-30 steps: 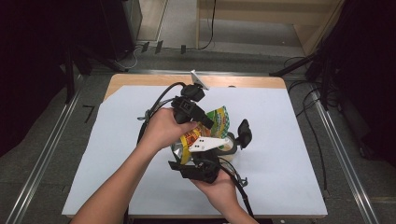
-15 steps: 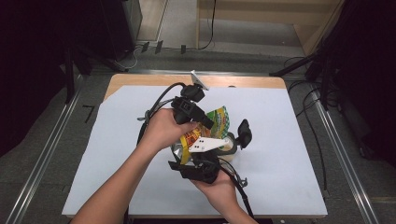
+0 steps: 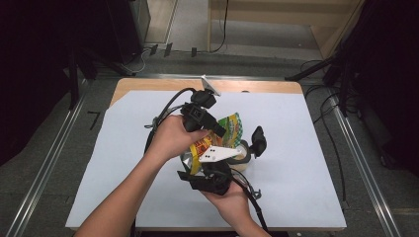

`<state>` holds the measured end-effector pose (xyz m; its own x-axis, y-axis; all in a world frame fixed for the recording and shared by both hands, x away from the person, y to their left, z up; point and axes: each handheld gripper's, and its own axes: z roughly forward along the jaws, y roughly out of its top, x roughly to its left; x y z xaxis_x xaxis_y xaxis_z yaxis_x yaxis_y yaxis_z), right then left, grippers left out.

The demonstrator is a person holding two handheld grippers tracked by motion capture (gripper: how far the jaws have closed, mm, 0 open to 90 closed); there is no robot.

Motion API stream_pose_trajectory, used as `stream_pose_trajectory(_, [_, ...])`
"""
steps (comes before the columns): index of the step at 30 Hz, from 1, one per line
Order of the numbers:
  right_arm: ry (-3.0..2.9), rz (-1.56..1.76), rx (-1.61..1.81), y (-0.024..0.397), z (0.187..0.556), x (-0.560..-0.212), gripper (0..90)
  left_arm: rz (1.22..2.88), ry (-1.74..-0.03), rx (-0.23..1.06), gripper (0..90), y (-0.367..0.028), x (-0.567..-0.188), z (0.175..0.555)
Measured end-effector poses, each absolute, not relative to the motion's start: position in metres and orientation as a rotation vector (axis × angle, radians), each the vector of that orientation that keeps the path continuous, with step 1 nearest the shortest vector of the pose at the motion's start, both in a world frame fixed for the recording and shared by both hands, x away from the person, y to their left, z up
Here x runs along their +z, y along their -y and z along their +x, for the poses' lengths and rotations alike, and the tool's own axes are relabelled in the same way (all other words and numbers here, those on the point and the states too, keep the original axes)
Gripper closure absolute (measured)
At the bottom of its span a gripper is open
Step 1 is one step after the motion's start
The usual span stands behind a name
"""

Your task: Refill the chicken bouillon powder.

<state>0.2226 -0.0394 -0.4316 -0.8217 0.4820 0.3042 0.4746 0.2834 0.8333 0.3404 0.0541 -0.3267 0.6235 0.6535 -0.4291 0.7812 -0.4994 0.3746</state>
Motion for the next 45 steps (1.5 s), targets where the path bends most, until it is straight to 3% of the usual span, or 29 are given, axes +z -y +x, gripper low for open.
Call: stream_pose_trajectory(45, [-2.513,0.947,1.629,0.0428,0.2245,-0.4308,63.7,2.321,-1.124,-0.318,86.3,-0.0495,-0.3264,0.3433])
